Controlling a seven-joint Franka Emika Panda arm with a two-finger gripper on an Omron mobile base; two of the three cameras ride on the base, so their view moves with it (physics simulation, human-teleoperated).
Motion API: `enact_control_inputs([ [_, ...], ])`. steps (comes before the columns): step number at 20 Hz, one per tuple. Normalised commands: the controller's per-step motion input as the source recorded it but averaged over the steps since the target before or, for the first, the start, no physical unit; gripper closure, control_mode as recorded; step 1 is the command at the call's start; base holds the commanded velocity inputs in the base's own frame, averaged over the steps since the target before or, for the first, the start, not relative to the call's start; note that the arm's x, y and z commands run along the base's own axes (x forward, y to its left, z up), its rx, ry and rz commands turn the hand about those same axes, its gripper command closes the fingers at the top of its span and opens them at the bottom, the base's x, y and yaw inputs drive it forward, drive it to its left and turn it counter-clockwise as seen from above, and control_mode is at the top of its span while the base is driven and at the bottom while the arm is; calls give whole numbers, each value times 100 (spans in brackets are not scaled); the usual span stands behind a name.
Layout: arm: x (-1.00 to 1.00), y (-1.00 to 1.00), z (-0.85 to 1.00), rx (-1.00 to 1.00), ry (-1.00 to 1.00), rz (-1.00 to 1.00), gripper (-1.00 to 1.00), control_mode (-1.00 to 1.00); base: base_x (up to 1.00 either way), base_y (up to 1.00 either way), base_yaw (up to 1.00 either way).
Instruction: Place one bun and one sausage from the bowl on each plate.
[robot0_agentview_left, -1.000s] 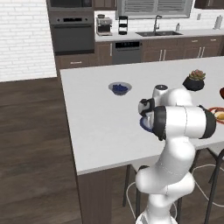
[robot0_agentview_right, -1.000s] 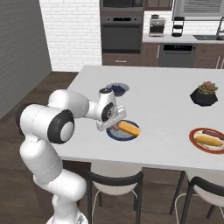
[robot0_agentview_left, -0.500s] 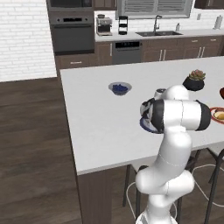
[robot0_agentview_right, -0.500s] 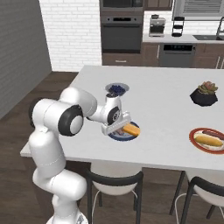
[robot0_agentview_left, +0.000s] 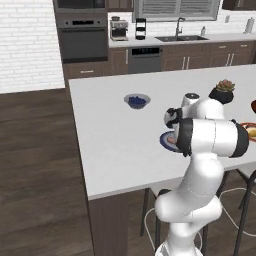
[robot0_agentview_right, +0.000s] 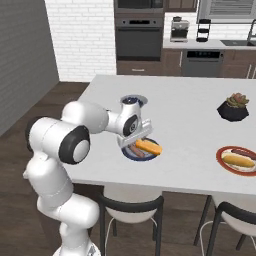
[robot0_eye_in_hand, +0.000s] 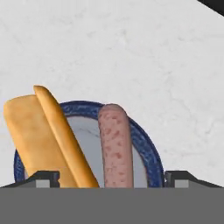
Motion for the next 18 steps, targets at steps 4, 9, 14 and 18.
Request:
enact_control_inputs([
  [4, -99, 17, 100, 0, -23, -11, -100, -100, 0, 0, 0],
  [9, -100, 34, 100, 0, -14, -11, -100, -100, 0, 0, 0],
  [14, -100, 4, 90, 0, -1, -12, -100, -100, 0, 0, 0],
  [18, -100, -21, 59, 2, 0, -20, -100, -100, 0, 0, 0],
])
